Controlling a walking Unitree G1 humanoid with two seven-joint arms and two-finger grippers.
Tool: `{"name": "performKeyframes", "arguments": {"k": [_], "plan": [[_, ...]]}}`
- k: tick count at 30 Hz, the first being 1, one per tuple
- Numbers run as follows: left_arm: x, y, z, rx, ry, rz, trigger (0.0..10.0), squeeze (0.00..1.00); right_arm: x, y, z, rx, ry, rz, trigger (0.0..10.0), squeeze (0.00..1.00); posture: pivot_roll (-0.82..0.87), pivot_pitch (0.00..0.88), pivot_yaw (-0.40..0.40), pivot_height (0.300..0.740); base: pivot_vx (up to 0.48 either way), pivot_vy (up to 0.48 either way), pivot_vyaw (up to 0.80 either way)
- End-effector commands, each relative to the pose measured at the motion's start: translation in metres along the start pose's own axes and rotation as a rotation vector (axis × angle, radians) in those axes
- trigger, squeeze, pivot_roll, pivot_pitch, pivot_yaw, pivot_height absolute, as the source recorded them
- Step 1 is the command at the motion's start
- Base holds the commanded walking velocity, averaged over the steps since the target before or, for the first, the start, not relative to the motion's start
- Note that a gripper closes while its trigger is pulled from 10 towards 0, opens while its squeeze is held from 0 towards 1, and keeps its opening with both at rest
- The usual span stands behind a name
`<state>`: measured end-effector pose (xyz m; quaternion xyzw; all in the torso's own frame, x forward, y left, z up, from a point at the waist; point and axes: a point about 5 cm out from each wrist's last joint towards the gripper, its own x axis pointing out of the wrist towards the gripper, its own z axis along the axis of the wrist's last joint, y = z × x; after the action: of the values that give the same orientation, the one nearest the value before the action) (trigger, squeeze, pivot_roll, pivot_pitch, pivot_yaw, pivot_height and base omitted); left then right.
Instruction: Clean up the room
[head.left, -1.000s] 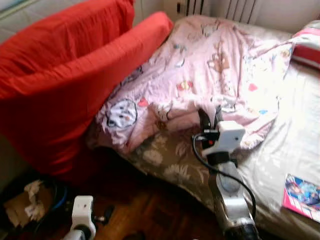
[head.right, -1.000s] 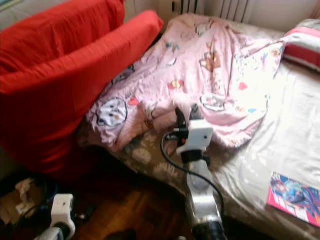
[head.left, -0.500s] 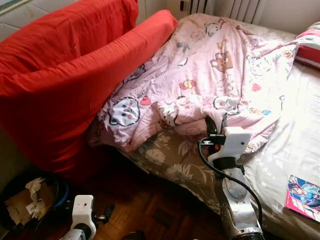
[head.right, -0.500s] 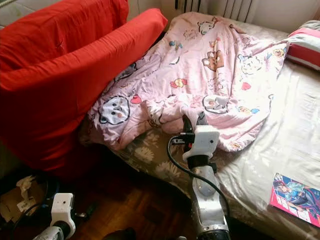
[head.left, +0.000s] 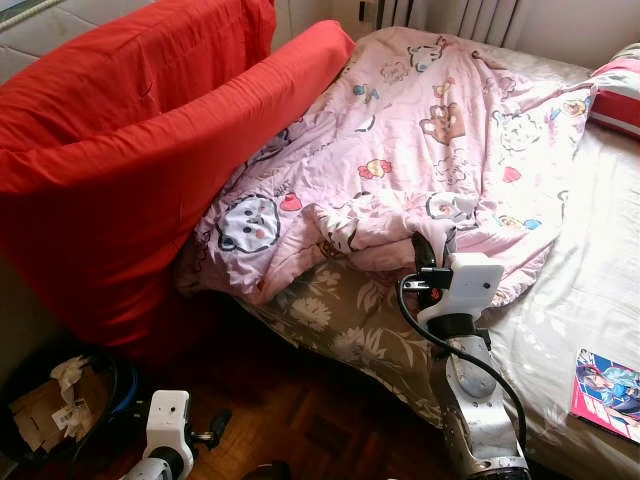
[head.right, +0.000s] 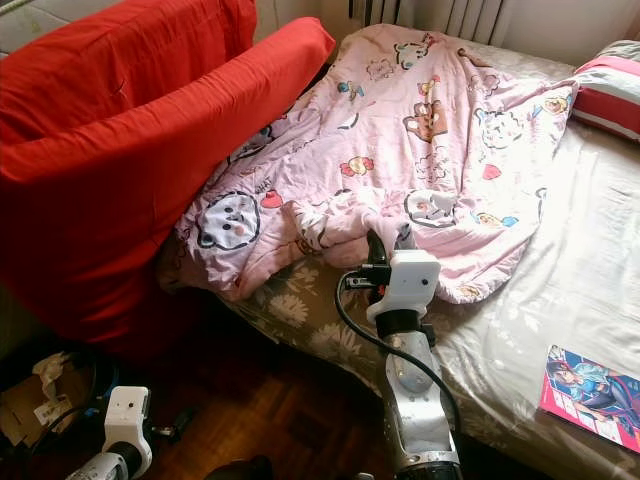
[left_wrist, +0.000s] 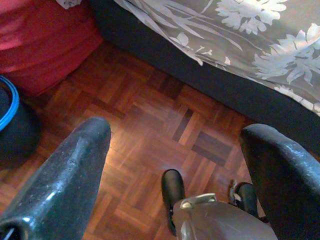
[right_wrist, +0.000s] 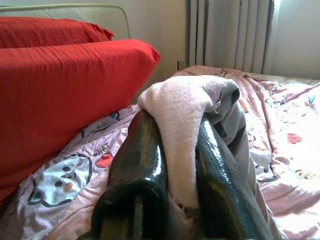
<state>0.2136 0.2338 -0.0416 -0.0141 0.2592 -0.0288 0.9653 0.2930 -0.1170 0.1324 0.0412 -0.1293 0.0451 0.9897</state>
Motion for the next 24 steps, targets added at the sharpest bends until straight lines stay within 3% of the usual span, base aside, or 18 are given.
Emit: {"name": "performKeyframes", "arguments": {"k": [1,24], "plan": [[-0.0055,0.0034,-0.0094,-0.002,0.040,0.001,10.0,0.00,0.0005,0.0005,0.0064,0.002,-0.022,-0.002,10.0,0.00,0.12,0.161,0.018,0.740,0.000,0.000,0.00],[-0.0054,0.0048,-0.0083,-0.002,0.036,0.008,10.0,0.00,0.0054,-0.0048,0.0120,-0.004,-0.040,-0.032,10.0,0.00,0.13,0.183,0.022,0.740,-0.023,0.000,0.00]]}}
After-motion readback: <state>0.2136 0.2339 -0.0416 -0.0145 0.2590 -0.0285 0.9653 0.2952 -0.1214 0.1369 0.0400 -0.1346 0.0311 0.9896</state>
